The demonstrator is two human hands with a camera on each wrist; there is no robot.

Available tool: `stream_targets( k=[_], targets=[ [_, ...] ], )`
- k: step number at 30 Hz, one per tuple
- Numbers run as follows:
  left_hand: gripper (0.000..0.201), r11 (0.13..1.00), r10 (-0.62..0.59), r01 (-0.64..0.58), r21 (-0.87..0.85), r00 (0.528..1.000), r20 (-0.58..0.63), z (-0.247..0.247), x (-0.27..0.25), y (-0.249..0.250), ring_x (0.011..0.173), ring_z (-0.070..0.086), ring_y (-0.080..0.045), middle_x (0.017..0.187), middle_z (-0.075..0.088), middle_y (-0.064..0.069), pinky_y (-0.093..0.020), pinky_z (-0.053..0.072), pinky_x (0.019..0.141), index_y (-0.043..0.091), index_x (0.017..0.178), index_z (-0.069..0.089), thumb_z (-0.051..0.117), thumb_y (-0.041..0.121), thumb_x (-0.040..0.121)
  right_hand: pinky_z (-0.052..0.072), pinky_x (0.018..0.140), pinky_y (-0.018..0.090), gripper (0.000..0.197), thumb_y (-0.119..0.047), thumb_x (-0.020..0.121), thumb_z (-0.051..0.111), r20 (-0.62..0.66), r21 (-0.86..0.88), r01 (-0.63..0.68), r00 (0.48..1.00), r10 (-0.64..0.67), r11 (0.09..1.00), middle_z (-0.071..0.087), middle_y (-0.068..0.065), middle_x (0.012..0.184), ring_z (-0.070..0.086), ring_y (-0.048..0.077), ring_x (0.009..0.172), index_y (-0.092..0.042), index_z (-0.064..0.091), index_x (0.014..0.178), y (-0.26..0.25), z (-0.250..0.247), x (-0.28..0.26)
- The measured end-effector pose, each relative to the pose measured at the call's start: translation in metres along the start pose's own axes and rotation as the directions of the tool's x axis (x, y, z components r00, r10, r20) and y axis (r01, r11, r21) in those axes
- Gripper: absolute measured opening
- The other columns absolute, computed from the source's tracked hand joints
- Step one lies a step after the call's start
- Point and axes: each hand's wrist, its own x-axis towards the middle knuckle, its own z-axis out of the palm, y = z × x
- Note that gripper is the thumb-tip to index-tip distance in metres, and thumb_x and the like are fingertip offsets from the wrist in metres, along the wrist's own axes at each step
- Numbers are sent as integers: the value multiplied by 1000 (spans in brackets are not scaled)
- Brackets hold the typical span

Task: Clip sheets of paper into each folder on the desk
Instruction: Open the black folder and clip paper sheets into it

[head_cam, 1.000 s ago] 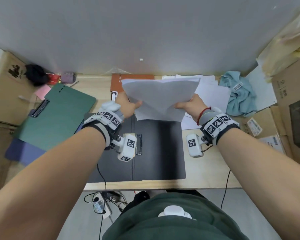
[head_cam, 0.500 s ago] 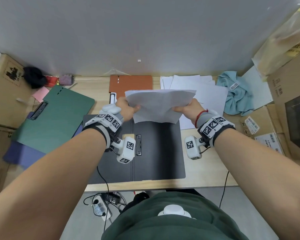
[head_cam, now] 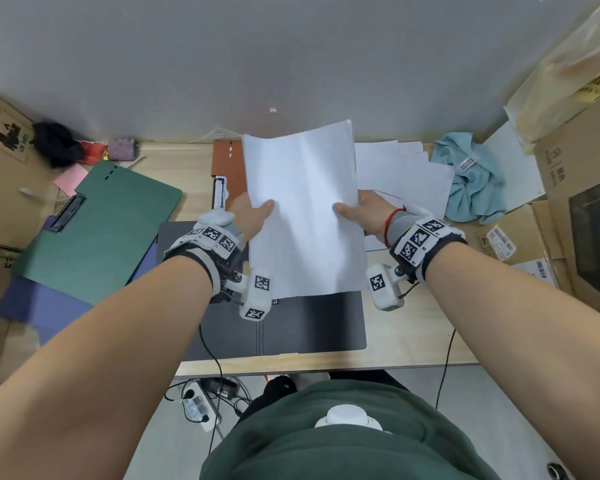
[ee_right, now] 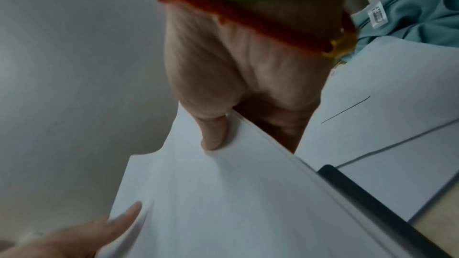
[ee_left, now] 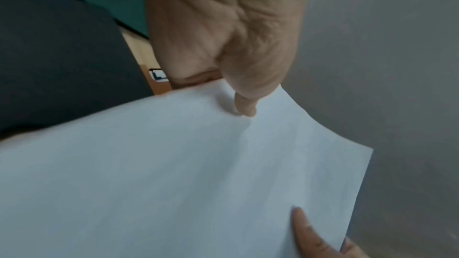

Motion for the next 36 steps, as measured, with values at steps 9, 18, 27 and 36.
stream_targets(
  k=[9, 18, 27, 36],
  targets=[
    [88, 998, -43, 41, 54, 999, 32, 12, -15, -13, 133, 46, -31, 144, 49, -16, -37, 34, 108, -1, 145, 41, 62, 58, 84, 58, 85, 42, 48, -33, 79, 81, 69, 182, -137, 990, 126, 974, 74, 7, 108, 71, 28, 99, -8, 65, 117, 37, 18, 10],
    [20, 958, -286, 283, 48, 937, 201, 27, -13, -75, 67, 68, -17, 82, 70, -8, -26, 61, 65, 1, 107, 70, 69, 3, 87, 43, 69, 26, 45, -34, 90, 69, -44, -170, -274, 962, 270, 947, 65, 6, 106, 58, 21, 81, -4, 60, 123, 104, 34, 17],
    [43, 776, -346, 170, 607, 920, 185, 50, -8, -105, 79, 70, -21, 90, 70, 4, -37, 58, 79, 26, 86, 63, 73, 62, 66, 44, 85, 29, 44, -31, 95, 62, -101, -191, -370, 929, 357, 909, 64, 9, 126, 61, 28, 112, -6, 58, 131, 137, 48, 20],
    [29, 684, -350, 264, 680, 937, -12, 83, 0, -98, 50, 36, -11, 63, 43, 2, -23, 21, 46, 17, 72, 49, 72, 27, 85, 45, 71, 30, 48, -39, 91, 65, -112, -191, -400, 916, 385, 896, 65, 8, 114, 59, 28, 95, -8, 59, 127, 137, 55, 22]
  ],
)
